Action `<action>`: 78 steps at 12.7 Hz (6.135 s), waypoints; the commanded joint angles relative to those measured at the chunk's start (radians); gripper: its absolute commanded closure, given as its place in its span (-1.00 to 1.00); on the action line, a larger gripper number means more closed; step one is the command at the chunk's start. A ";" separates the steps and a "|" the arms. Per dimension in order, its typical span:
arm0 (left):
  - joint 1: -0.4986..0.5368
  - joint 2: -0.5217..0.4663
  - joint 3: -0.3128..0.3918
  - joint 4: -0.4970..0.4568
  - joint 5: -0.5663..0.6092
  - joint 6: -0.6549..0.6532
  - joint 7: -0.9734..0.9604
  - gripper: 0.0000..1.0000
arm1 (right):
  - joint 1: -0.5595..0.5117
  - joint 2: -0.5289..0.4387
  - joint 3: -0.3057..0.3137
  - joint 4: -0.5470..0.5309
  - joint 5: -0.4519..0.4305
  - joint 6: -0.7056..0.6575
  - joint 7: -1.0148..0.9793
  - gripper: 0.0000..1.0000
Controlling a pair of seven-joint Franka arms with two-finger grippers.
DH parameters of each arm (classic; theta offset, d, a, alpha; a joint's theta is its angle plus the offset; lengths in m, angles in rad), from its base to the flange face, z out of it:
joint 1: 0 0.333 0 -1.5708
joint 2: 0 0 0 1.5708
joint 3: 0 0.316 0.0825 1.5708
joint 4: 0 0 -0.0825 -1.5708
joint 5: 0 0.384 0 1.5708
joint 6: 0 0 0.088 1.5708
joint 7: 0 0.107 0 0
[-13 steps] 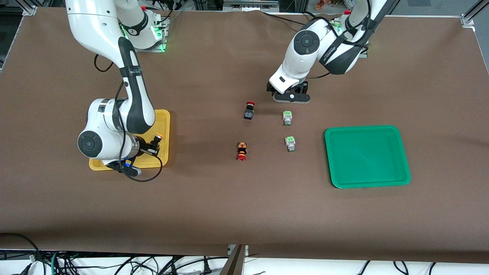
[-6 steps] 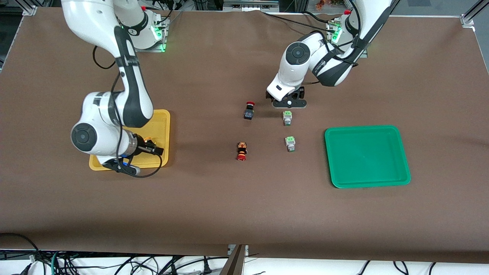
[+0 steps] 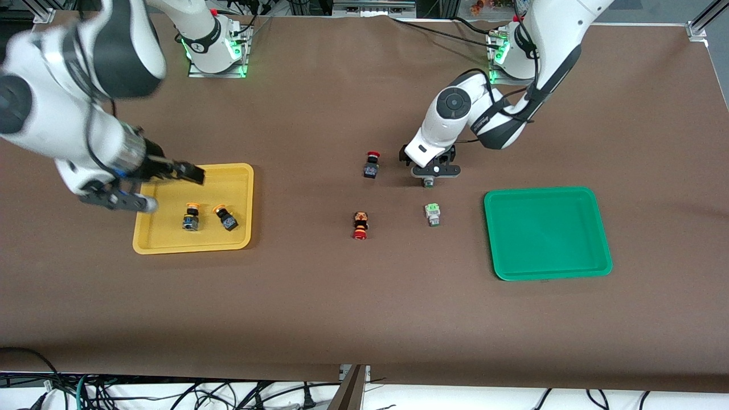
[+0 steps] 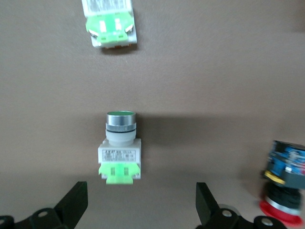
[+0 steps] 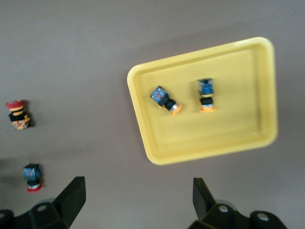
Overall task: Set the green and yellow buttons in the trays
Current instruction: 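Grasp a green button with the left gripper while the right gripper withdraws, then carry the green button with the left gripper over the green tray, then lower the green button into the green tray and open the left gripper, then move the left gripper to the second green button and grasp it, then carry the second green button into the green tray and release it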
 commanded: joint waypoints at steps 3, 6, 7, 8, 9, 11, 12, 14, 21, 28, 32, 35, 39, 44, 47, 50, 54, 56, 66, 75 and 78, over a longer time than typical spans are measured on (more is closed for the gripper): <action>0.004 0.039 -0.004 0.007 0.067 0.009 -0.053 -1.00 | 0.009 -0.176 0.002 -0.101 -0.103 -0.049 0.005 -0.99; 0.006 0.039 0.025 0.014 0.102 0.009 -0.051 -1.00 | 0.009 -0.225 0.002 -0.148 -0.150 -0.050 -0.005 -0.99; 0.004 0.042 0.038 0.017 0.114 0.009 -0.043 -1.00 | 0.009 -0.225 0.007 -0.150 -0.163 -0.049 -0.020 -0.99; 0.006 0.056 0.048 0.028 0.157 0.009 -0.049 -0.96 | 0.003 -0.222 0.010 -0.149 -0.170 -0.041 -0.037 -0.99; 0.004 0.065 0.049 0.028 0.180 0.009 -0.056 -0.74 | -0.025 -0.219 0.040 -0.149 -0.175 -0.037 -0.045 -0.99; 0.004 0.062 0.049 0.028 0.185 0.007 -0.068 0.16 | -0.261 -0.214 0.283 -0.147 -0.176 -0.038 -0.046 -0.99; 0.004 0.062 0.049 0.028 0.185 0.007 -0.068 0.48 | -0.363 -0.214 0.386 -0.146 -0.177 -0.038 -0.046 -0.99; 0.004 0.056 0.048 0.028 0.185 0.001 -0.068 1.00 | -0.538 -0.213 0.537 -0.146 -0.177 -0.038 -0.072 -0.99; 0.094 -0.035 0.172 0.132 0.072 -0.082 0.295 1.00 | -0.658 -0.173 0.632 -0.064 -0.173 -0.044 -0.101 -0.99; 0.180 -0.055 0.461 0.198 -0.134 -0.169 0.823 1.00 | -0.663 -0.140 0.628 -0.004 -0.175 -0.047 -0.104 -0.99; 0.206 -0.026 0.512 0.174 -0.185 -0.157 0.882 0.99 | -0.657 -0.129 0.629 0.009 -0.167 -0.033 -0.095 -0.99; 0.214 0.003 0.555 0.174 -0.188 -0.117 0.963 0.06 | -0.660 -0.122 0.629 0.014 -0.166 -0.029 -0.098 -0.99; 0.197 -0.009 0.528 0.210 -0.189 -0.129 0.949 -1.00 | -0.658 -0.121 0.629 0.014 -0.167 -0.029 -0.104 -0.99; 0.090 0.026 0.390 0.341 -0.229 -0.169 0.730 -1.00 | -0.658 -0.121 0.629 0.012 -0.164 -0.043 -0.109 -0.99; -0.040 0.106 0.382 0.408 -0.218 -0.165 0.514 -1.00 | -0.658 -0.122 0.629 0.012 -0.164 -0.043 -0.111 -0.99; -0.143 0.167 0.376 0.488 -0.214 -0.165 0.327 -1.00 | -0.658 -0.121 0.629 0.012 -0.164 -0.043 -0.111 -0.99; -0.218 0.203 0.376 0.510 -0.211 -0.157 0.254 -1.00 | -0.658 -0.121 0.629 0.012 -0.166 -0.041 -0.111 -0.99; -0.241 0.221 0.376 0.510 -0.165 -0.157 0.225 -1.00 | -0.658 -0.121 0.629 0.012 -0.164 -0.041 -0.109 -0.99; -0.217 0.212 0.318 0.487 -0.096 -0.226 0.116 1.00 | -0.658 -0.122 0.629 0.012 -0.166 -0.041 -0.109 -0.99; -0.027 0.112 0.492 0.487 -0.194 -0.418 0.841 1.00 | -0.658 -0.121 0.629 0.012 -0.166 -0.041 -0.111 -0.99; -0.002 0.111 0.506 0.415 -0.229 -0.384 0.856 1.00 | -0.658 -0.121 0.629 0.012 -0.164 -0.041 -0.109 -0.99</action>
